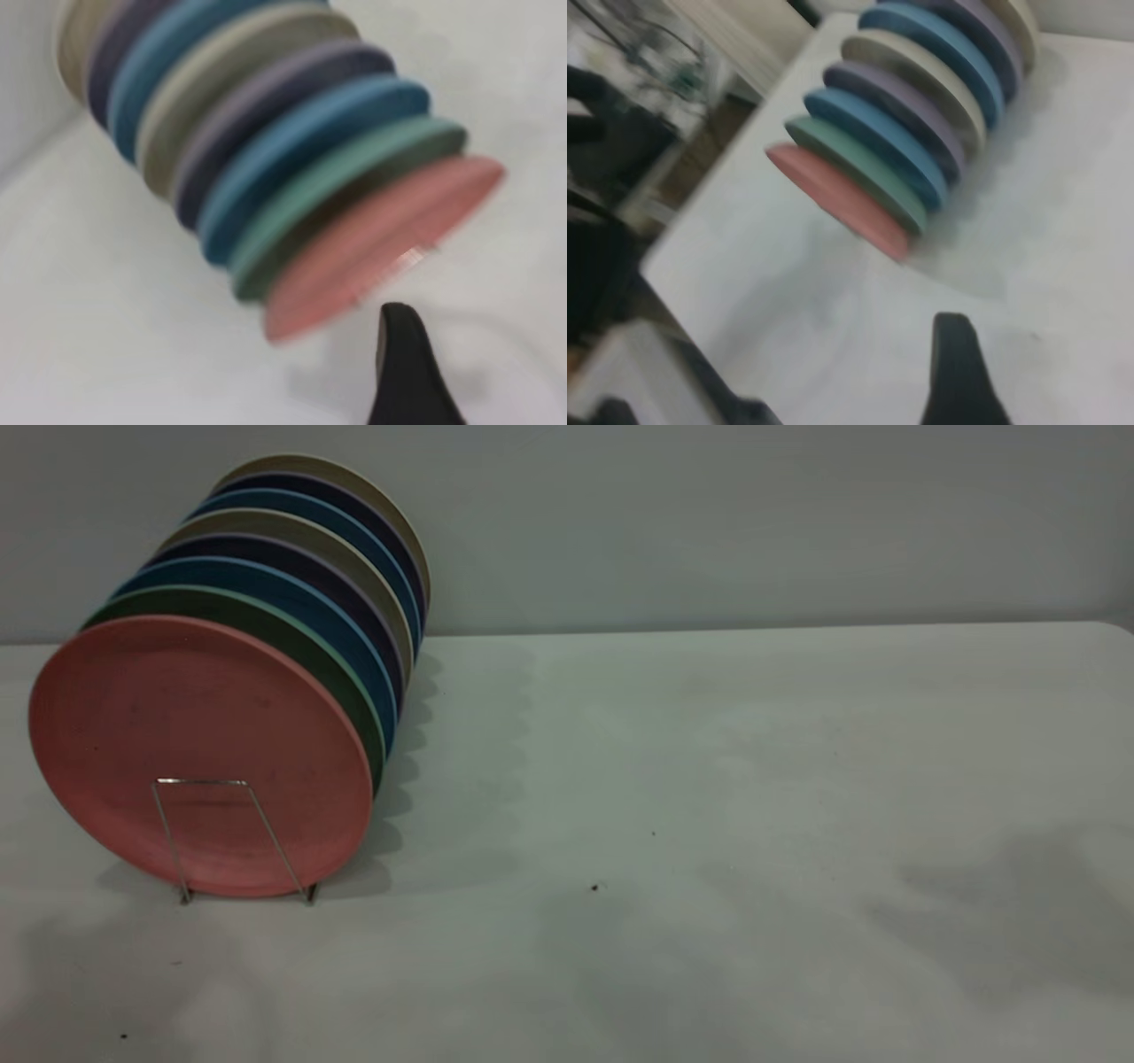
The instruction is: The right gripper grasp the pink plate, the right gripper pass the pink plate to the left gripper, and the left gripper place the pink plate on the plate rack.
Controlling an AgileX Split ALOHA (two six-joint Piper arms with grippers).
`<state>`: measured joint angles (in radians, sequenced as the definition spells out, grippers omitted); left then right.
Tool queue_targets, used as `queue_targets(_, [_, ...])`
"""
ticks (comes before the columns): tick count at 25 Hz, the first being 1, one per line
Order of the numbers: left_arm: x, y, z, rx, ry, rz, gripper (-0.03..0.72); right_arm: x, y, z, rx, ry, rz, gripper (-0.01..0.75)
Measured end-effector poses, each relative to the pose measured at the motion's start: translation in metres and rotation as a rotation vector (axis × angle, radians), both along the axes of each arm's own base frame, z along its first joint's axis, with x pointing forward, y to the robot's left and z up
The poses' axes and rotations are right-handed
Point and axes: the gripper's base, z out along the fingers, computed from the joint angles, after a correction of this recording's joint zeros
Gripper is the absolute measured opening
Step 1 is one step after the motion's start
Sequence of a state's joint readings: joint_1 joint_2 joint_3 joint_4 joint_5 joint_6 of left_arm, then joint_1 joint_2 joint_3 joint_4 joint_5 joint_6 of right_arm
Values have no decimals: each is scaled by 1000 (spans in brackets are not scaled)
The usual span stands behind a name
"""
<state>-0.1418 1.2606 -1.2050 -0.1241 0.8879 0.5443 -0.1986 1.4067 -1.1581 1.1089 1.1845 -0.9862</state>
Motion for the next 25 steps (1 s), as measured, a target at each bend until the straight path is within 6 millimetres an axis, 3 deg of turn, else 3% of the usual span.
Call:
queue_targets(2, [-15, 2, 6, -22, 42, 49, 470, -37, 3, 28, -106, -47, -20, 500])
queue_targets(6, [-40, 6, 17, -56, 92, 112, 470, -115, 4, 59, -297, -97, -154, 500])
queue_targets(9, [-53, 7, 22, -70, 111, 138, 470, -173, 3, 58, -381, -102, -314, 500])
queue_targets(13, [-60, 8, 25, -81, 116, 155, 470, -237, -2, 26, -473, -118, -522, 499])
queue_targets(18, [-62, 8, 24, -88, 136, 174, 470, -265, -13, -31, -560, -37, -686, 471])
queue_targets(22, [-64, 9, 9, -89, 204, 206, 470, -264, -21, -71, -629, -9, -670, 459])
queue_targets(25, [-69, 9, -11, -97, 281, 265, 470, -259, -21, -84, -610, -6, -611, 458])
